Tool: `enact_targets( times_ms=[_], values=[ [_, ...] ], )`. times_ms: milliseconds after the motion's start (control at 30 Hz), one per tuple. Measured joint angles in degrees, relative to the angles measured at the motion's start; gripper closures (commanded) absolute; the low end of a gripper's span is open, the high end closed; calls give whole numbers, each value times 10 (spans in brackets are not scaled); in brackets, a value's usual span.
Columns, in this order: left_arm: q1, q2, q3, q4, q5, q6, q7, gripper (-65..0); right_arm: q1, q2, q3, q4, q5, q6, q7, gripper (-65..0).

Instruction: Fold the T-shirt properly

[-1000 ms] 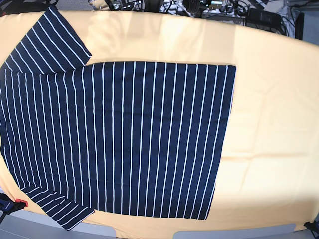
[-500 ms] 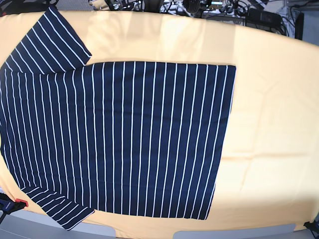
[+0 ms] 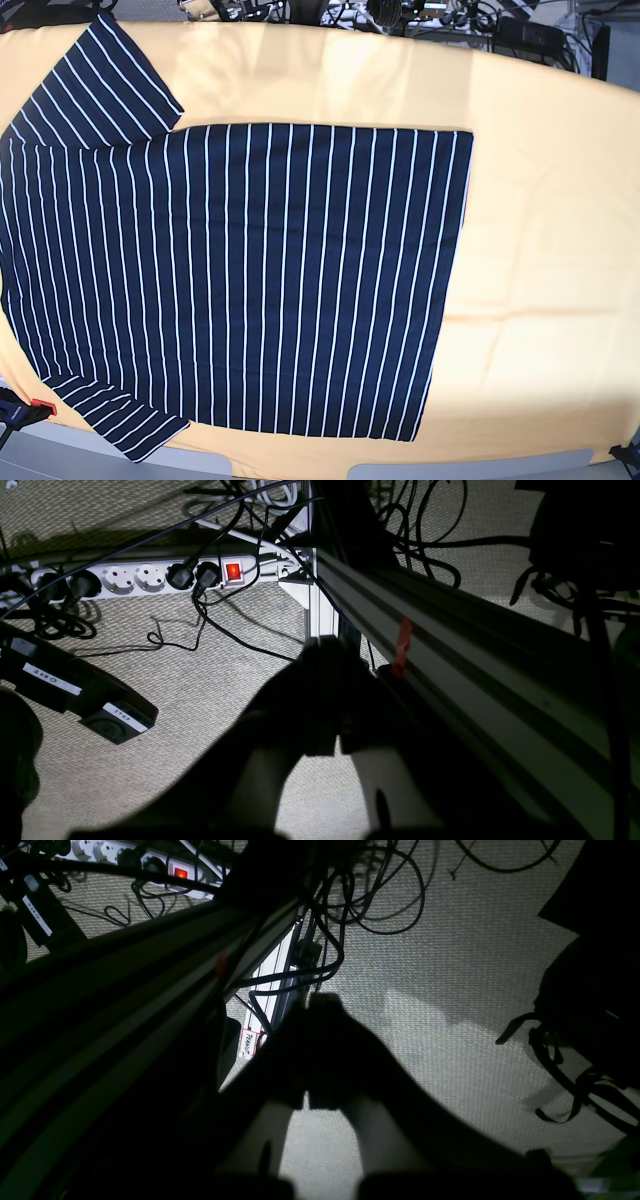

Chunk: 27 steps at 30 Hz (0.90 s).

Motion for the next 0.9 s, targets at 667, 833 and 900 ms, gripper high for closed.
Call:
enact_targets(
  times_ms=[667,833,900],
  values=[
    [212,-61,1,279,32,-24,116,0,-205,28,0,217,-1,114,-145,0],
    [289,-109,1,403,32,-28,119,0,-294,72,1,373,0,97,-188,0],
    [322,-131,1,456,33,-27,121,0,-340,93,2,441,0,88,-190,0]
  ],
)
